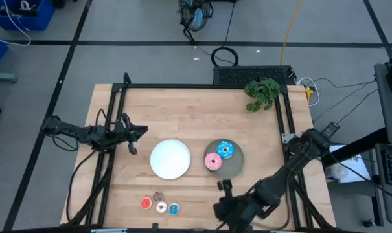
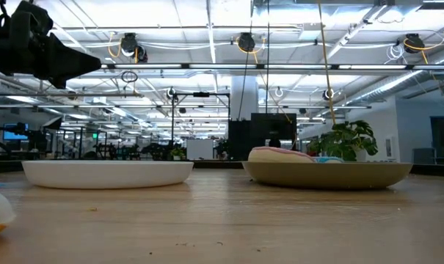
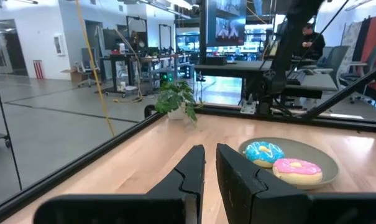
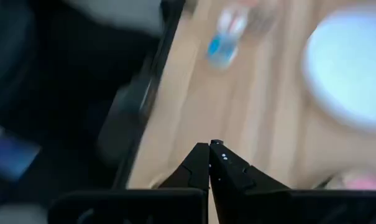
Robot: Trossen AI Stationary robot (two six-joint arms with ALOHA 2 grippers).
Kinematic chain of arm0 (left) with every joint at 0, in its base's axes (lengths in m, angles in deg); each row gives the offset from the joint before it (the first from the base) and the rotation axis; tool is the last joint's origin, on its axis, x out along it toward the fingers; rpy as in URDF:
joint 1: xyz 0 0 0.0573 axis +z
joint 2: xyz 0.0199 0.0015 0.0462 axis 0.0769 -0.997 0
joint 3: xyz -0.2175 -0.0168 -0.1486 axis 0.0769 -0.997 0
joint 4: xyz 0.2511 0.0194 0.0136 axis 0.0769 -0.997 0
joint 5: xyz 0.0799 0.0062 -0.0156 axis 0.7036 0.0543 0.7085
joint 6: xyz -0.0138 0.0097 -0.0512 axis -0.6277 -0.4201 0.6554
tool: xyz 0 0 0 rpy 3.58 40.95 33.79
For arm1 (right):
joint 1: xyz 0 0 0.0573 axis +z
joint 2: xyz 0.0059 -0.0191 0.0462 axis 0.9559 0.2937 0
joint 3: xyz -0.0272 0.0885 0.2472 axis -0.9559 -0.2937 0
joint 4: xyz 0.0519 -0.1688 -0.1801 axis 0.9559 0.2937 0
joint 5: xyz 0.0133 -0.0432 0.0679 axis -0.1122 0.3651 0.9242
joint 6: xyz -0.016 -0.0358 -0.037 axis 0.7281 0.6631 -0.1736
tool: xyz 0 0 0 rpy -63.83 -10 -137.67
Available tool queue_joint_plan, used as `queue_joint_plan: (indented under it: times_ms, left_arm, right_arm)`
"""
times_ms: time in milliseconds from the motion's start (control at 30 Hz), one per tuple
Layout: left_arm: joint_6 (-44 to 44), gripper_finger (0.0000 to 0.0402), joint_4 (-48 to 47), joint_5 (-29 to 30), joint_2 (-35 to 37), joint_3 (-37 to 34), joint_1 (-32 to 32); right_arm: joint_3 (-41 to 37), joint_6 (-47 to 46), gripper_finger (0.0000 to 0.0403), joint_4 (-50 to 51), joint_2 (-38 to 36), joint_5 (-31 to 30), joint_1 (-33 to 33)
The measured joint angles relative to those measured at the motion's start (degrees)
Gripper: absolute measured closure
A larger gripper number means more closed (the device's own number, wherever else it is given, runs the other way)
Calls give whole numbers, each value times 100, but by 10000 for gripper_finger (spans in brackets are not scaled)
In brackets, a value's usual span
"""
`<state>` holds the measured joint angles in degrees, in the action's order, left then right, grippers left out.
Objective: Pick & Place donuts
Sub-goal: Put the large black donut in the gray bin
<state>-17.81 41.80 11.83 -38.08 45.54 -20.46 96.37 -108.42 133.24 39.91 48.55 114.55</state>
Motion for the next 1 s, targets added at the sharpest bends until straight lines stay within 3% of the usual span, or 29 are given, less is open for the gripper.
queue_joint_plan:
  times_ms: [133,233,400,800,1000]
  left_arm:
    - [-1,353,155,0,2,0,0]
    - [6,353,153,0,0,0,0]
    - [8,353,150,1,0,0,0]
    - [-145,353,303,146,0,0,0]
    - [-111,353,303,149,0,0,0]
  right_arm:
    - [662,-851,403,1166,657,232,1]
    - [680,-1198,402,1203,840,543,-38]
    - [613,-1714,384,1153,869,572,-39]
    - [480,-1971,234,1127,861,596,-68]
    - [-334,-1983,192,837,874,1307,-73]
